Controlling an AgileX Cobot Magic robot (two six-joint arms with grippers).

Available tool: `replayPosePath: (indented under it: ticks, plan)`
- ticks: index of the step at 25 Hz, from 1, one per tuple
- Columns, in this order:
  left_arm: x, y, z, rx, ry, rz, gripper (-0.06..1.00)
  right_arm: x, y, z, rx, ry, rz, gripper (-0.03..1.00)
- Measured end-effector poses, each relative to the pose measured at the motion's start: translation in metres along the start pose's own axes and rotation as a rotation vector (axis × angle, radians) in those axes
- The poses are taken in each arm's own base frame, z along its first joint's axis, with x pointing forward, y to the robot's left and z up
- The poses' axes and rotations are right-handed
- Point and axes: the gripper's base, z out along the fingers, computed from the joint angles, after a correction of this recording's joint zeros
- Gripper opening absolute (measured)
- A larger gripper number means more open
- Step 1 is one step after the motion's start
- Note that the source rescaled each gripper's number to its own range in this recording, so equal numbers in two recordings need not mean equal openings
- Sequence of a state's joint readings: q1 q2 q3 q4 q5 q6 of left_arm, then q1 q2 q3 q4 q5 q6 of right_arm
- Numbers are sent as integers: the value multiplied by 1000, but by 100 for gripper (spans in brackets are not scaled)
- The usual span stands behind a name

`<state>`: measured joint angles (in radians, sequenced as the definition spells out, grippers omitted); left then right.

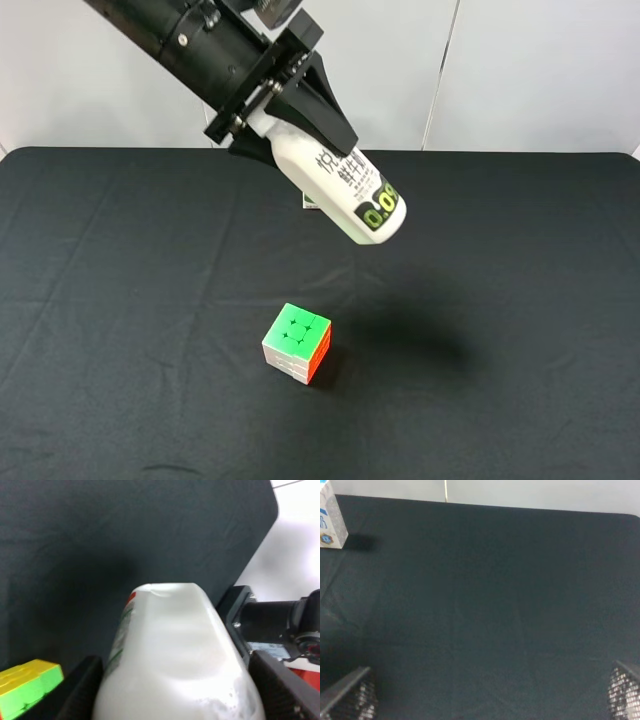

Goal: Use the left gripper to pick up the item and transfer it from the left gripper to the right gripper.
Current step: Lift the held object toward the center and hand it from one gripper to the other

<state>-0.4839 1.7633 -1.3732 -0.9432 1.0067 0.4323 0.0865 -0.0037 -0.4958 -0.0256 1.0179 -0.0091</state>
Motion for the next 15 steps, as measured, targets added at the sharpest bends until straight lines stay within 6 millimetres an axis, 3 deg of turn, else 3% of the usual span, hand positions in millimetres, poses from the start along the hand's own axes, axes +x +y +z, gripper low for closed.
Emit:
replayPosePath:
  ticks: [15]
  plan:
    - [17, 13, 18, 135, -36, -75, 1, 0, 0, 0, -2, 0, -1, 100]
